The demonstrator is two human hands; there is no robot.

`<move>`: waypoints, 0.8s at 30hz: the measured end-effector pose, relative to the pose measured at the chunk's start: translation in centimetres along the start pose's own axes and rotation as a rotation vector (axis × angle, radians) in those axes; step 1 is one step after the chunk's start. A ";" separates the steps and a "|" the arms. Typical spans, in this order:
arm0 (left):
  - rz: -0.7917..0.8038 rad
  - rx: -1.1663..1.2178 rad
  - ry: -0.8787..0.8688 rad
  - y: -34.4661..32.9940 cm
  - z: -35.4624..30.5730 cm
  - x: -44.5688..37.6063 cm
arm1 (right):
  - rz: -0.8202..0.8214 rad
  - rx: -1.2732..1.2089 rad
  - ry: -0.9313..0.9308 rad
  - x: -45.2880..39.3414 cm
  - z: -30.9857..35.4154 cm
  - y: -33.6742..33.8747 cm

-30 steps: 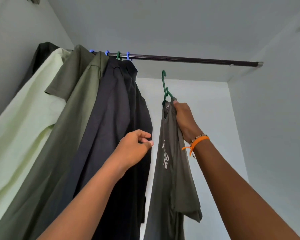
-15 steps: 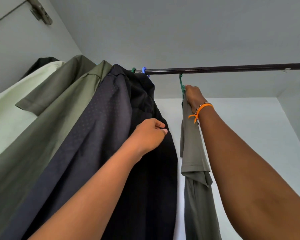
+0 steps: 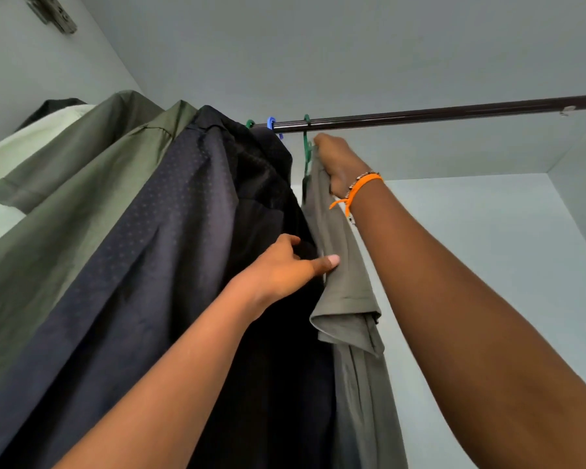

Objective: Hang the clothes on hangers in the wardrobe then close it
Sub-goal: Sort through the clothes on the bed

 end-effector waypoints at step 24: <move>0.088 0.168 0.100 2.7 3.3 16.5 | 0.225 0.070 -0.355 26.4 3.8 -1.7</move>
Point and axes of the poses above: each hand's wrist, its own x-axis away from the middle knuckle, its own y-axis out of the back of the hand, z = x × y, the point moved 4 cm from there along -x, towards the middle knuckle, and after that the axes turned 13 degrees about y, right-handed, at the moved point
